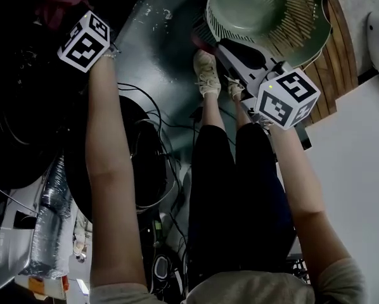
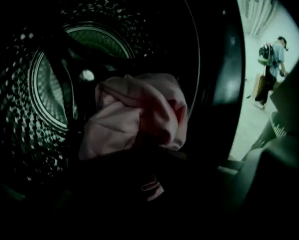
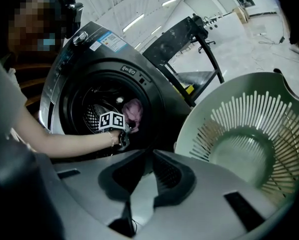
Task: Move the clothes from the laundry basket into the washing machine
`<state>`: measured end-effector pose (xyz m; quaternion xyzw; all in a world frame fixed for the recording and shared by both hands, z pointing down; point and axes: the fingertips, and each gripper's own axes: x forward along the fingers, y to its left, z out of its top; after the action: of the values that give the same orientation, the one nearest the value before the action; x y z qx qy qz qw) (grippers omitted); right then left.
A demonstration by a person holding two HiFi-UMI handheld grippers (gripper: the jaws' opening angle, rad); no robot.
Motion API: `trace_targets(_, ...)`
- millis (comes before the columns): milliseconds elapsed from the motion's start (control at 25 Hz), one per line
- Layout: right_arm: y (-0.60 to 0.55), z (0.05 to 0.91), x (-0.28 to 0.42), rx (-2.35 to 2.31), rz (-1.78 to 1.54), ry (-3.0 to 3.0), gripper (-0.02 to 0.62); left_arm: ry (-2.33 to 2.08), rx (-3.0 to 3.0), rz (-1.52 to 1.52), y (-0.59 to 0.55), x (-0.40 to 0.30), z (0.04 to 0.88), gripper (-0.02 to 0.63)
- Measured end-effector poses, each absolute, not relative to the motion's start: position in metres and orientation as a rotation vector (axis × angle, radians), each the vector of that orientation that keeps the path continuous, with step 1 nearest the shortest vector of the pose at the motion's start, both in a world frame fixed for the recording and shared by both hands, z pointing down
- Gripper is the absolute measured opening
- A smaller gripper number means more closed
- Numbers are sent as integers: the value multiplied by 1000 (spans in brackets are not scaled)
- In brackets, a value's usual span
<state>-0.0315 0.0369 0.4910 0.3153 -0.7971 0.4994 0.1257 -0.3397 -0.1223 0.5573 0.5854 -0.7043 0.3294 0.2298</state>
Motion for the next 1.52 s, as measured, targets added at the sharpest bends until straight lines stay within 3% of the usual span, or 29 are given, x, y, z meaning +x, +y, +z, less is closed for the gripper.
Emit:
trace_targets(240, 38, 496, -34, 927, 1455, -2310, 52, -2085, 1582, 1160, -162, -371, 549, 55)
trace_targets(400, 38, 482, -35, 933, 1442, -2338, 52, -2023, 1622, 995, -149, -345, 544, 227)
trace_targets(800, 19, 368, -10, 1020, 1285, -2450, 16, -1810, 1706, 613, -43, -231, 430, 230)
trace_targets(880, 22, 335, -6, 1001, 1271, -2466, 11, -1741, 1751, 539, -26, -203, 387, 214)
trace_targets(1120, 41, 213, -3, 913, 1133, -2596, 10, -1626, 1918, 290, 2, -135, 230, 27)
trace_targets(1320, 58, 114, 12, 995, 982, -2607, 9, -1375, 2206, 179, 25, -77, 109, 11)
trace_targets(1520, 57, 41, 28, 1054, 813, -2644, 9, -1306, 2329, 227, 38, -56, 49, 11)
